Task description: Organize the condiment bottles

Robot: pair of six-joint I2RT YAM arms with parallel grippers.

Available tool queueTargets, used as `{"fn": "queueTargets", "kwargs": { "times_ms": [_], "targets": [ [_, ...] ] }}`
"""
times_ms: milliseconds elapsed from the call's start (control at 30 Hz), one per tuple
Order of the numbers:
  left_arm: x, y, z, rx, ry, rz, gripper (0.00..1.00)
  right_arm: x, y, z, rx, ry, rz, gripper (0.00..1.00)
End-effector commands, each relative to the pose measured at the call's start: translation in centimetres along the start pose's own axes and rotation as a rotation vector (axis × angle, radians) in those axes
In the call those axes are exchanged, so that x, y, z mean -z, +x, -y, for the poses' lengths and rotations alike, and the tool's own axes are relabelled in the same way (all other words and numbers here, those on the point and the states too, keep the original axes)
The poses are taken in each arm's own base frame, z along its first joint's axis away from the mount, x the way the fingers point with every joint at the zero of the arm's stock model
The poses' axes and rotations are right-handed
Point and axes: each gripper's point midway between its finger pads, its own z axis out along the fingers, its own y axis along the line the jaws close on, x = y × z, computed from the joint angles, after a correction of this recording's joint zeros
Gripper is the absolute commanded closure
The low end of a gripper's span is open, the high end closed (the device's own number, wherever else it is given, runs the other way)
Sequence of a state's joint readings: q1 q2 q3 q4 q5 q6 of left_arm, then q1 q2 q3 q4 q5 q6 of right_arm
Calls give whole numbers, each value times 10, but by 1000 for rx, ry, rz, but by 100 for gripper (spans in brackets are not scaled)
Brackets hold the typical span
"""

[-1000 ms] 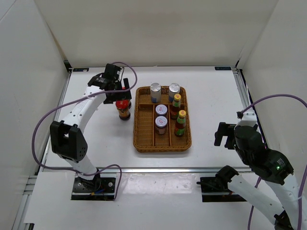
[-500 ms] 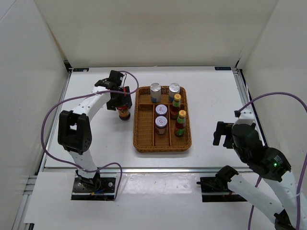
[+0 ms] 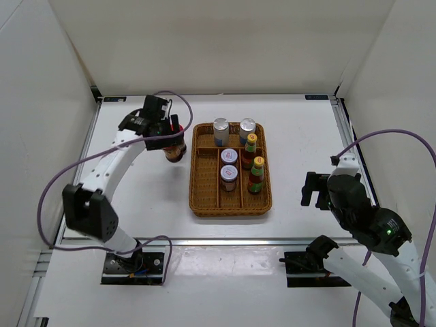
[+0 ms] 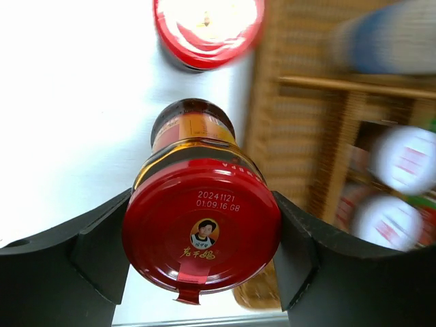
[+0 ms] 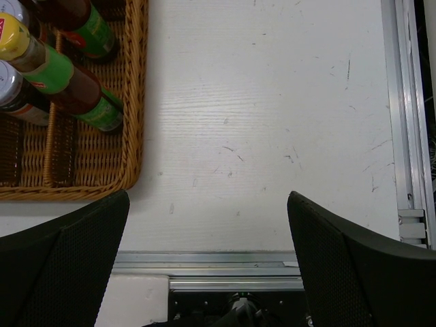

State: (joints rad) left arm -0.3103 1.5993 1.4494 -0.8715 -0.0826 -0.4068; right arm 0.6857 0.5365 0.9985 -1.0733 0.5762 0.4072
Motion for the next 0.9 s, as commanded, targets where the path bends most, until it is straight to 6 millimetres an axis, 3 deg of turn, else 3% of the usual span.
{"fn": "queueTargets", "kwargs": {
  "times_ms": [0,133,233,400,700,733,867],
  "targets": [
    [92,-48,33,-8,145,263,60,-1,-5,-3,2,-12,25,0],
    [109,-49,67,-16,254,267,61,-1,-5,-3,2,-12,25,0],
    [101,-48,95,-48,295,236,62,0,-6,-2,-2,-15,32,0],
    [57,-37,119,-89,245,160,64,2,-6,-1,-8,-19,41,0],
    [-17,-16,111,-101,109,79,65,5,-8,2,-17,-17,59,0],
    [-27,-9,109,-105,98,60,63,5,-8,2,-17,-17,59,0],
    [-38,-1,112,-107,92,40,30,5,-8,0,-12,-24,59,0]
  ]
}}
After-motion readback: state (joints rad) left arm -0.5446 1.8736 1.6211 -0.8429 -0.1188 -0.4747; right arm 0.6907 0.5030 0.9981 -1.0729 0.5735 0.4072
